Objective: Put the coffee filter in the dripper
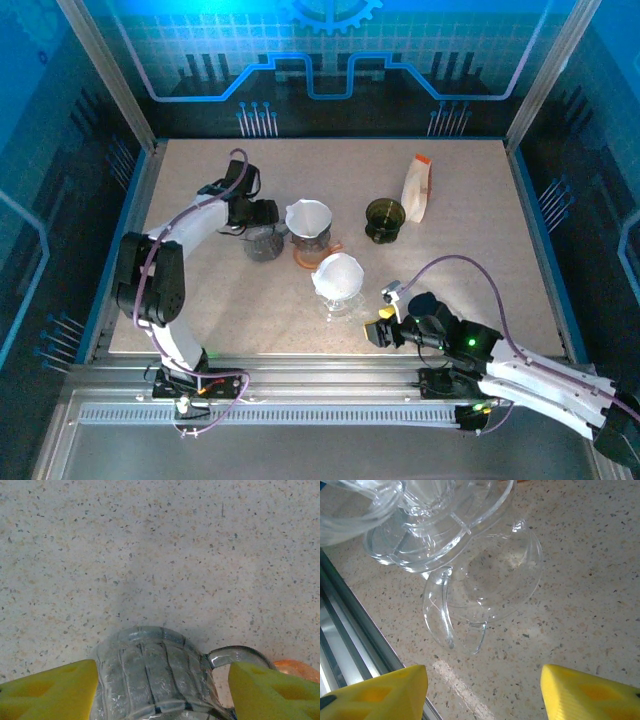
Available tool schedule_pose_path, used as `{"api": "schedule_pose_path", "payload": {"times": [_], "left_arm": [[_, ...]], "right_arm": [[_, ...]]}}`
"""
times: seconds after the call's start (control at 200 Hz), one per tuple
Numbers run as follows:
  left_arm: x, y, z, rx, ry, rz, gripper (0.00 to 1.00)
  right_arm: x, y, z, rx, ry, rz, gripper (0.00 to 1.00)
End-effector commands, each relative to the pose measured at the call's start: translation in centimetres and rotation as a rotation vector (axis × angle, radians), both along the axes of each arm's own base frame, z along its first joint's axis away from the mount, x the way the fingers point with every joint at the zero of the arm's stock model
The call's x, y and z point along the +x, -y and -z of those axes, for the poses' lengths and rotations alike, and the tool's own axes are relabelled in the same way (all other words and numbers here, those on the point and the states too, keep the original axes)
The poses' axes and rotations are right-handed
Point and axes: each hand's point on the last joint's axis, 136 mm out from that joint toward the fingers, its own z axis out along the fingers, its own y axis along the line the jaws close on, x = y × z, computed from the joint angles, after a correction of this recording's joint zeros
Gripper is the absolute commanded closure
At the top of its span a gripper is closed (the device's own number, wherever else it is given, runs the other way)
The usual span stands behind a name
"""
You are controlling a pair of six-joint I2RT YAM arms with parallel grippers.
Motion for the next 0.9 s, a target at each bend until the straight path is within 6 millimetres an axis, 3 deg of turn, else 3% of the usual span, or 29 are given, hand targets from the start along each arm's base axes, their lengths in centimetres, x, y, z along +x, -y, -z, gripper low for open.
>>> {"api": "schedule_pose_path", "payload": {"times": [0.0, 0.45, 0.891], "left_arm": [[-1.1, 0.0, -0.8, -0.013, 0.012, -0.018, 0.30], [-7.1, -0.3, 0.4, -0.082, -0.002, -0.065, 0.31], [-13.9, 0.9, 0.6, -0.100, -0.005, -0.045, 0.34]], "right_arm": [[-0.1, 0.1, 0.3, 0.002, -0.001, 0.009, 0.38], [-0.1, 0.2, 0.2, 0.010, 0.005, 0.007, 0.38], [-0.4, 0.0, 0.1, 0.019, 0.005, -0.011, 0.37]]}}
